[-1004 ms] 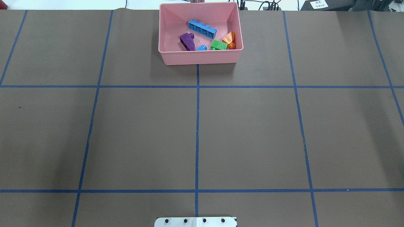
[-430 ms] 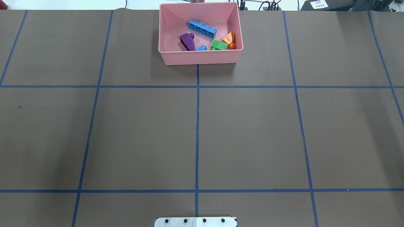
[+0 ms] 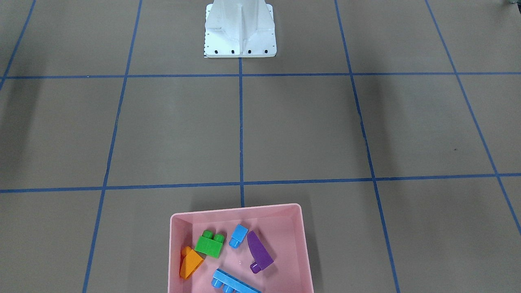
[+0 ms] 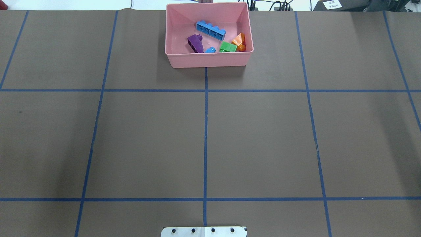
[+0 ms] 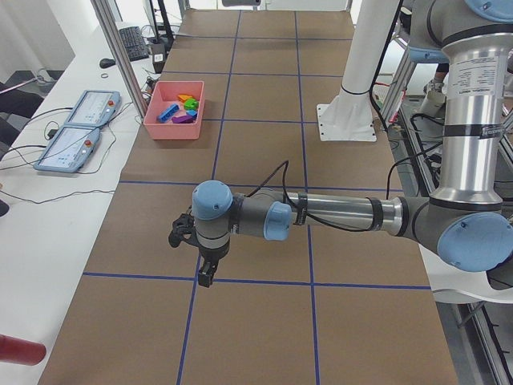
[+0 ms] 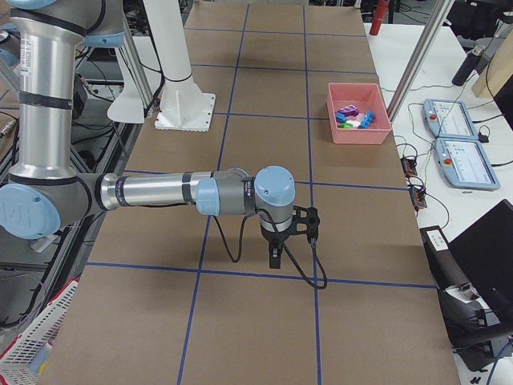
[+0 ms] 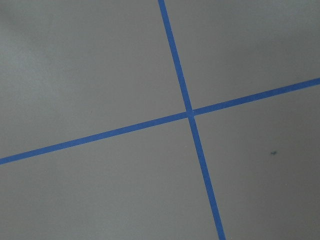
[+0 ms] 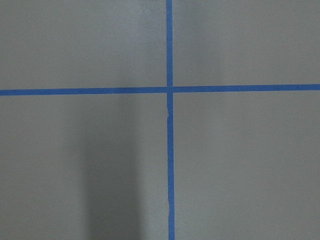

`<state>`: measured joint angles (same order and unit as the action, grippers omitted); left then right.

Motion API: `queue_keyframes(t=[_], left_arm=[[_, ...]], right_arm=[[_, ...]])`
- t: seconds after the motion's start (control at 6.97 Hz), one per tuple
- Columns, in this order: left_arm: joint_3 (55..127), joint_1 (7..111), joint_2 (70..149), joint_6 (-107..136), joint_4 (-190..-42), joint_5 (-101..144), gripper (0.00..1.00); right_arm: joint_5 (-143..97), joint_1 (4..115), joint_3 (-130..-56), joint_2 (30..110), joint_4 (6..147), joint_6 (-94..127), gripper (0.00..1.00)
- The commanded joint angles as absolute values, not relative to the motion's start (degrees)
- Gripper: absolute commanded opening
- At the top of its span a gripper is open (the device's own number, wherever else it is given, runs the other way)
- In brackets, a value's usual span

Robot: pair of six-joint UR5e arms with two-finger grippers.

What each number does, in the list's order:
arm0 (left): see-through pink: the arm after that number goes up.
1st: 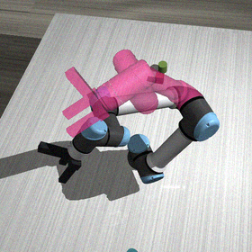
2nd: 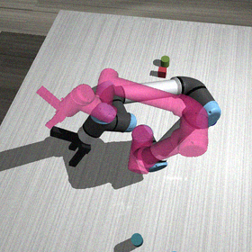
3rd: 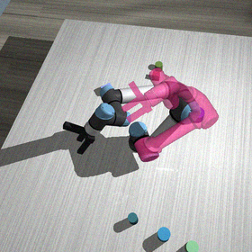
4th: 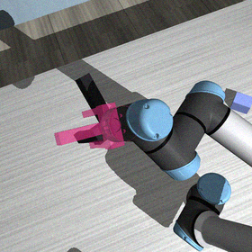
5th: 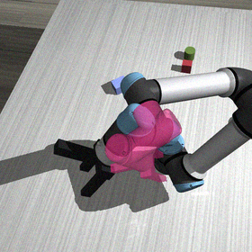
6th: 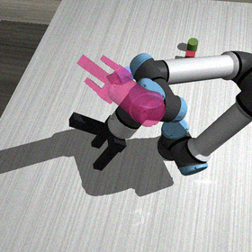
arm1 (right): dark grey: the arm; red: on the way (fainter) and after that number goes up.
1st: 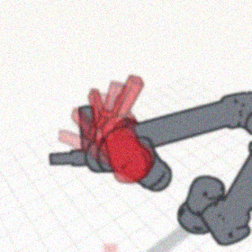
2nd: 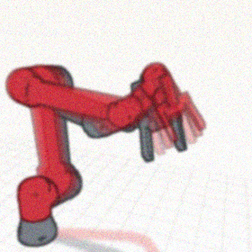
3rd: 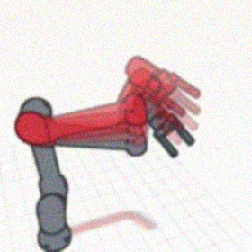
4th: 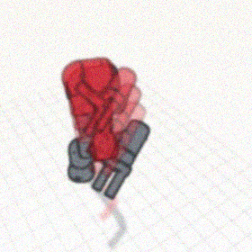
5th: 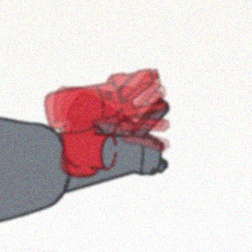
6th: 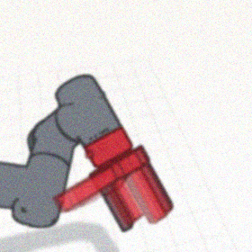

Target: Put all blocks into box

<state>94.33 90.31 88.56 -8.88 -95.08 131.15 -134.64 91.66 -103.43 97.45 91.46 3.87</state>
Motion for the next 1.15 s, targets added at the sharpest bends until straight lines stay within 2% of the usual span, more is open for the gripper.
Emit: queue_keyframes(t=[0.0,0.43,0.72,1.0], left_arm=[[94.22,90.26,88.68,-8.88,-95.1,131.13,1.0],[94.39,90.26,88.68,-8.88,-95.01,131.31,1.0],[95.09,90.26,89.03,3.94,-95.36,131.05,1.0],[94.92,90.26,89.03,4.92,-96.76,131.04,1.0]], right_arm=[[-134.74,91.67,-103.27,97.82,91.32,3.87,1.0],[-134.65,91.67,-103.1,97.82,91.23,3.87,1.0],[-134.65,91.67,-103.1,97.82,91.32,3.87,1.0],[-134.65,91.67,-103.18,97.82,91.32,3.87,1.0]])
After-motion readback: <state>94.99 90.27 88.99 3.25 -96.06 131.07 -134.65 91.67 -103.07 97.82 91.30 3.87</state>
